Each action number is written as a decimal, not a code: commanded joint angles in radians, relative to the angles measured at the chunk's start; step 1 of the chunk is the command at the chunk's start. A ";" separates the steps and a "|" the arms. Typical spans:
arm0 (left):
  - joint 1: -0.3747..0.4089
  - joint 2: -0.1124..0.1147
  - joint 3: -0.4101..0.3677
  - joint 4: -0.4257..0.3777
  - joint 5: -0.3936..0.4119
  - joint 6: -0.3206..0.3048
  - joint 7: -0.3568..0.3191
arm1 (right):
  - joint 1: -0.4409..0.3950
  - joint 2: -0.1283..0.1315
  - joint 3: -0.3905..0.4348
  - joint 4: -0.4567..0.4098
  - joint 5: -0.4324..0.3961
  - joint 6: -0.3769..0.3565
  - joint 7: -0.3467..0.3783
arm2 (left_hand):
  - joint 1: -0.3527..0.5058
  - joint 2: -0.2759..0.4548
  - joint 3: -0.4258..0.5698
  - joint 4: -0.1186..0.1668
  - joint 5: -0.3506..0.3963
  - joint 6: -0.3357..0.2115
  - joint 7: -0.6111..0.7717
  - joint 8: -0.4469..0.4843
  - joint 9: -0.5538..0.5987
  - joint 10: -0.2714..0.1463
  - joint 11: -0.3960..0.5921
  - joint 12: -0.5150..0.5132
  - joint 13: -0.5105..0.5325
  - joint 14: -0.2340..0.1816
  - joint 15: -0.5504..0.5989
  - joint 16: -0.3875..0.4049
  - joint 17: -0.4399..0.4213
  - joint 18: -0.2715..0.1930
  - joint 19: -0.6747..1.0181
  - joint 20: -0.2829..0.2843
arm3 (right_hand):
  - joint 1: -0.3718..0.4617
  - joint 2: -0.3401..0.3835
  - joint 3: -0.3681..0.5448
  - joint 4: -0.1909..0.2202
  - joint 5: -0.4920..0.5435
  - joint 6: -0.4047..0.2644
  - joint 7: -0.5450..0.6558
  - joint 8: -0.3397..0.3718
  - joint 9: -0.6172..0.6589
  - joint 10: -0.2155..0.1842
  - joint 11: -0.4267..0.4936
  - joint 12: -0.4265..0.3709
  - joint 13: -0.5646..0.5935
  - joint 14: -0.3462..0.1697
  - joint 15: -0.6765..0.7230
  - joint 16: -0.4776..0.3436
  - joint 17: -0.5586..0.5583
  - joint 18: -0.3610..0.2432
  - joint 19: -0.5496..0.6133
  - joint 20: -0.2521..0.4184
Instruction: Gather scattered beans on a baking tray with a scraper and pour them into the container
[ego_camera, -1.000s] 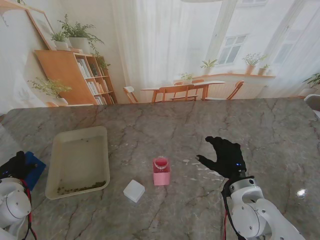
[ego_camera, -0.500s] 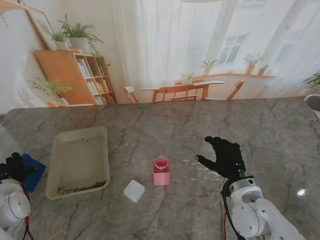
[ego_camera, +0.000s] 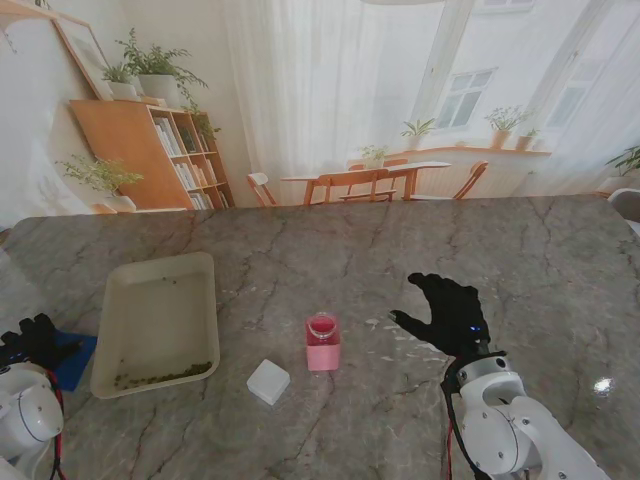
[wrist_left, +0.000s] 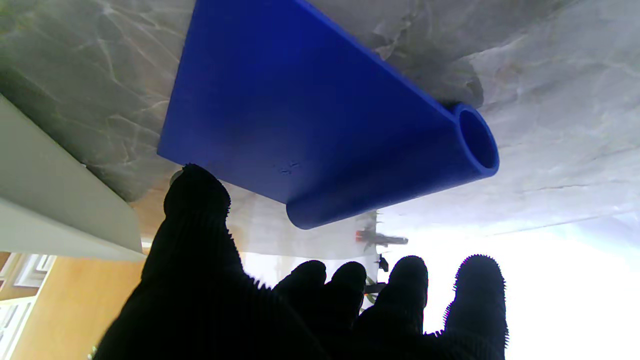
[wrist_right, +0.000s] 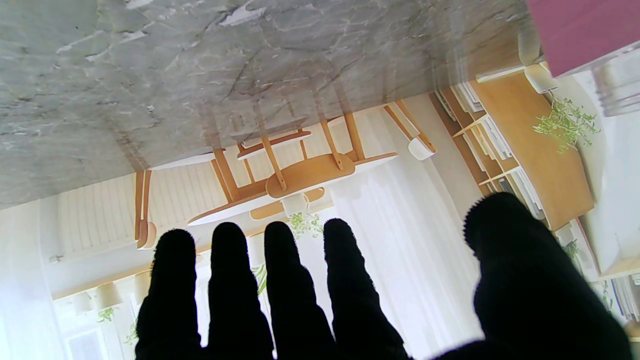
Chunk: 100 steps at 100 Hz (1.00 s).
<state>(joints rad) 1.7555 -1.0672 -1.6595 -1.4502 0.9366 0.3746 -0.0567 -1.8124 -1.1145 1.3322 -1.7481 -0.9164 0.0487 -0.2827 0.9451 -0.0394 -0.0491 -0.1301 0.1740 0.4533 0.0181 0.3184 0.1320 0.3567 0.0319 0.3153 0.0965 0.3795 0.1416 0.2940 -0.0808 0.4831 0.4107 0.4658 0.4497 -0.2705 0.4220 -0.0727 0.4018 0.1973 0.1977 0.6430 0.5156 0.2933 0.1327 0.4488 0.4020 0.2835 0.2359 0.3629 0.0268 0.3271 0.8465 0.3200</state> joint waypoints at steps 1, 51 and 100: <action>0.004 -0.004 -0.004 -0.005 -0.009 -0.021 0.008 | -0.001 0.002 -0.001 0.002 0.002 -0.003 0.012 | -0.014 0.043 0.012 0.096 -0.031 0.020 -0.027 -0.010 -0.015 -0.022 -0.005 -0.012 -0.019 -0.016 -0.010 -0.010 0.013 -0.007 -0.024 -0.021 | 0.006 0.030 -0.015 0.030 -0.002 -0.009 0.001 0.009 0.001 -0.013 0.006 0.017 0.014 -0.004 0.006 0.009 -0.003 0.014 0.011 -0.006; 0.032 -0.011 -0.045 -0.128 -0.028 -0.133 0.011 | -0.005 0.001 0.003 0.001 0.001 -0.003 0.004 | 0.006 0.066 0.009 0.092 -0.028 0.013 0.030 0.105 0.086 -0.022 0.023 0.018 0.102 -0.036 0.046 0.047 0.091 -0.063 0.169 0.022 | 0.006 0.030 -0.014 0.030 -0.002 -0.010 0.001 0.009 0.001 -0.012 0.006 0.017 0.013 -0.003 0.006 0.009 -0.003 0.015 0.011 -0.006; 0.035 -0.012 -0.003 -0.260 -0.101 -0.065 -0.075 | -0.008 0.000 0.006 0.000 0.004 -0.005 0.001 | -0.048 0.049 0.007 0.093 0.114 0.061 0.094 0.202 0.259 0.053 0.068 0.097 0.207 0.032 0.122 0.150 0.142 -0.045 0.361 0.088 | 0.005 0.030 -0.015 0.030 -0.002 -0.010 0.001 0.009 0.001 -0.013 0.006 0.017 0.015 -0.003 0.006 0.009 -0.002 0.014 0.012 -0.006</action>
<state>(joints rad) 1.7979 -1.0757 -1.6809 -1.6993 0.8303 0.2961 -0.1215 -1.8166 -1.1149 1.3367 -1.7482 -0.9154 0.0487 -0.2936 0.9235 -0.0280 -0.0491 -0.1302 0.2650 0.4587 0.1108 0.4993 0.3716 0.3822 0.0951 0.3956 0.2835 0.3829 0.2421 0.4221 0.0585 0.4356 0.7456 0.5188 0.4497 -0.2705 0.4220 -0.0727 0.4018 0.1973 0.1977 0.6430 0.5156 0.2933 0.1327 0.4488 0.4020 0.2835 0.2359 0.3630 0.0268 0.3271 0.8466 0.3200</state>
